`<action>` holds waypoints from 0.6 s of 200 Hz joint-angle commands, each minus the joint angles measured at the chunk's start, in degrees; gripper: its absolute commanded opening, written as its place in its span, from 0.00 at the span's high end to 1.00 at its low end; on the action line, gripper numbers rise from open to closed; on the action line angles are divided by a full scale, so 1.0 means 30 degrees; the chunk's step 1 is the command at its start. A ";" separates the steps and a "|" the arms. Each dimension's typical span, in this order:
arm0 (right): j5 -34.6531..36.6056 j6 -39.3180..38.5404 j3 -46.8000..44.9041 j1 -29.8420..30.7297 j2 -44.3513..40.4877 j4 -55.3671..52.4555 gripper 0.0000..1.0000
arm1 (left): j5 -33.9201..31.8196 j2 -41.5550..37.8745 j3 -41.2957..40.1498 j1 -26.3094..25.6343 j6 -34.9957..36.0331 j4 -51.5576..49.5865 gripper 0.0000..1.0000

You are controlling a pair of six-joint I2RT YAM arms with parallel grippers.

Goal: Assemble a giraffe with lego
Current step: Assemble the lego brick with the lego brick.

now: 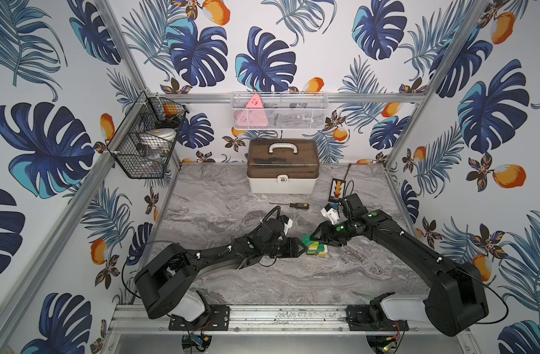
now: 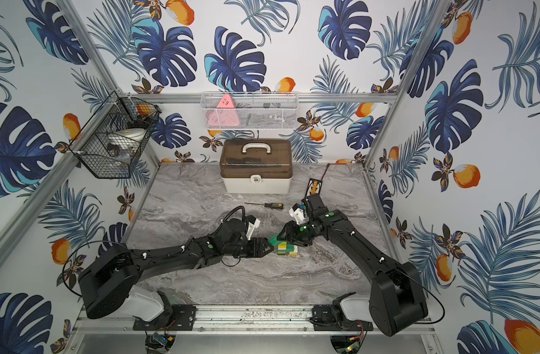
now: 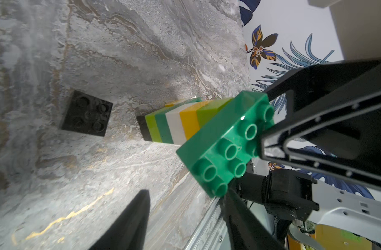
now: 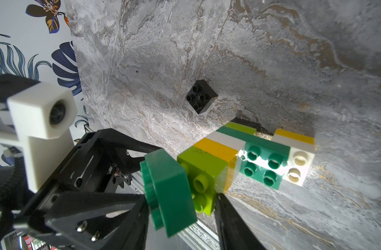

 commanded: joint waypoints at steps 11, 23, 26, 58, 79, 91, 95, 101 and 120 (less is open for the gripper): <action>0.0664 -0.0029 -0.0061 -0.0184 -0.0096 -0.0834 0.49 | 0.0967 0.0441 0.0291 0.0278 -0.0854 0.2404 0.45; 0.0723 -0.0085 -0.0032 -0.0241 -0.0096 -0.0927 0.49 | 0.1172 0.0512 0.0328 0.0387 -0.1007 0.2722 0.46; 0.0730 -0.0087 -0.0026 -0.0231 -0.0096 -0.0977 0.49 | 0.1221 0.0540 0.0321 0.0405 -0.1026 0.2759 0.46; 0.0826 -0.0202 0.0078 -0.0293 -0.0154 -0.1215 0.48 | 0.1815 0.0880 0.0232 0.0651 -0.1526 0.3824 0.49; 0.0871 -0.0266 0.0126 -0.0341 -0.0184 -0.1309 0.48 | 0.2266 0.1268 0.0307 0.0730 -0.1899 0.4481 0.50; 0.0899 -0.0277 0.0133 -0.0360 -0.0213 -0.1296 0.49 | 0.2480 0.1577 0.0165 0.0768 -0.2303 0.5131 0.50; 0.0899 -0.0245 0.0102 -0.0367 -0.0228 -0.1282 0.49 | 0.2512 0.1654 0.0093 0.0770 -0.2455 0.5391 0.49; 0.0877 -0.0206 0.0083 -0.0387 -0.0241 -0.1281 0.50 | 0.2512 0.1754 -0.0074 0.0797 -0.2746 0.5813 0.49; 0.0851 -0.0219 -0.0018 -0.0474 -0.0295 -0.1281 0.53 | 0.2668 0.2060 -0.0724 0.0983 -0.3772 0.7457 0.47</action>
